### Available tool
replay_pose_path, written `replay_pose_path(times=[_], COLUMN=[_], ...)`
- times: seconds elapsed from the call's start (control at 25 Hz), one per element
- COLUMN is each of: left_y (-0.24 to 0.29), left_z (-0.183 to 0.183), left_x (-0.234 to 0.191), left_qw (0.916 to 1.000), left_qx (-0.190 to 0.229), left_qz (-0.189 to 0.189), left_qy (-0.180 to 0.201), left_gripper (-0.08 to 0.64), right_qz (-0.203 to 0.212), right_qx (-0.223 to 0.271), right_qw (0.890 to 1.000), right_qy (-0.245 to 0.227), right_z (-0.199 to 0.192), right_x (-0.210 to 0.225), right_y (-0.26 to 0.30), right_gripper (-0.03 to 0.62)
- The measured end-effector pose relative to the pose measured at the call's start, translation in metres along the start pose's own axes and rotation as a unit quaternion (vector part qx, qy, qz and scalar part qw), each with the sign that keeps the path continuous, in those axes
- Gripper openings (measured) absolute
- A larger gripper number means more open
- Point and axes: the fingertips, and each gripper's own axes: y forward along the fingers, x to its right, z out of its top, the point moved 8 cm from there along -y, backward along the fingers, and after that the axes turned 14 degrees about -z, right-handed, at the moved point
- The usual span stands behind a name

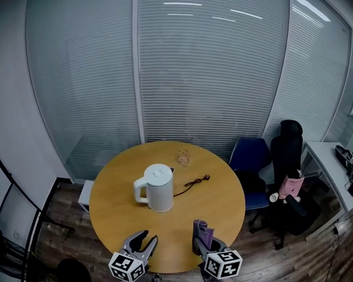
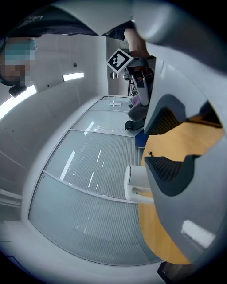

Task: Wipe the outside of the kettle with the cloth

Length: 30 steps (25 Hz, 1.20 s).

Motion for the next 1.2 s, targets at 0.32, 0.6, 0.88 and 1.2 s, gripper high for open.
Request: replay_pose_path(times=[0.32, 0.6, 0.88, 1.2], left_y=[0.002, 0.003, 0.015, 0.048], left_z=[0.014, 0.023, 0.022, 0.022], left_x=[-0.067, -0.129, -0.164, -0.167], left_qw=[0.9998, 0.9993, 0.9996, 0.9993], left_qx=[-0.007, -0.014, -0.018, -0.016], left_qz=[-0.015, -0.032, -0.018, 0.027], left_qy=[0.005, 0.013, 0.012, 0.018], left_gripper=[0.175, 0.213, 0.250, 0.267], right_qz=[-0.020, -0.051, -0.071, -0.029], right_qx=[0.010, 0.024, 0.027, 0.013], right_qw=[1.000, 0.998, 0.997, 0.999], right_qy=[0.007, 0.020, 0.030, 0.011], right_z=[0.021, 0.035, 0.047, 0.068], right_x=[-0.032, -0.055, -0.045, -0.013], right_y=[0.049, 0.089, 0.118, 0.158], right_gripper=[0.100, 0.100, 0.100, 0.100])
